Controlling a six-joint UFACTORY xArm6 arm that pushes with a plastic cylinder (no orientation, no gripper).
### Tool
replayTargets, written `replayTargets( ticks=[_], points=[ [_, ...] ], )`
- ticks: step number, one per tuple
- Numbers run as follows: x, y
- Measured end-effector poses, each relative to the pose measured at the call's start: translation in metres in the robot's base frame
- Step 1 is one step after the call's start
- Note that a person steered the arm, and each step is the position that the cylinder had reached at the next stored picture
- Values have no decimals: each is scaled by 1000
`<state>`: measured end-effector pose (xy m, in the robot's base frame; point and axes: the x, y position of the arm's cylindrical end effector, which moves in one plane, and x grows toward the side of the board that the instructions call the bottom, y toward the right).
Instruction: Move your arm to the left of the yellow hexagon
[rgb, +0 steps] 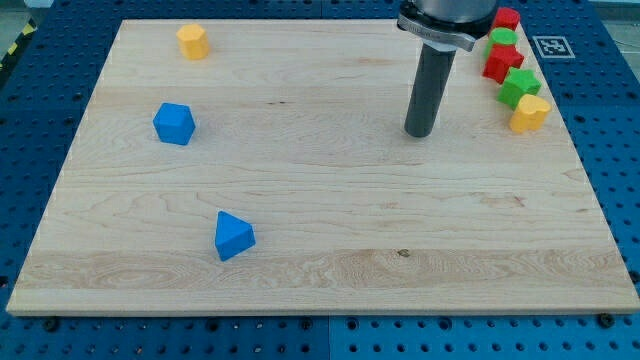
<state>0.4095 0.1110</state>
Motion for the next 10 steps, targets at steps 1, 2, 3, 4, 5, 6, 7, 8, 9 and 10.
replayTargets(
  ticks=[1,2,3,4,5,6,7,8,9,10],
  points=[
    [0,-16],
    [-1,-17],
    [-1,-20],
    [-2,-21],
    [-2,-27],
    [-2,-29],
    [-3,-68],
    [-17,-105],
    [-24,-127],
    [-39,-170]
  ],
)
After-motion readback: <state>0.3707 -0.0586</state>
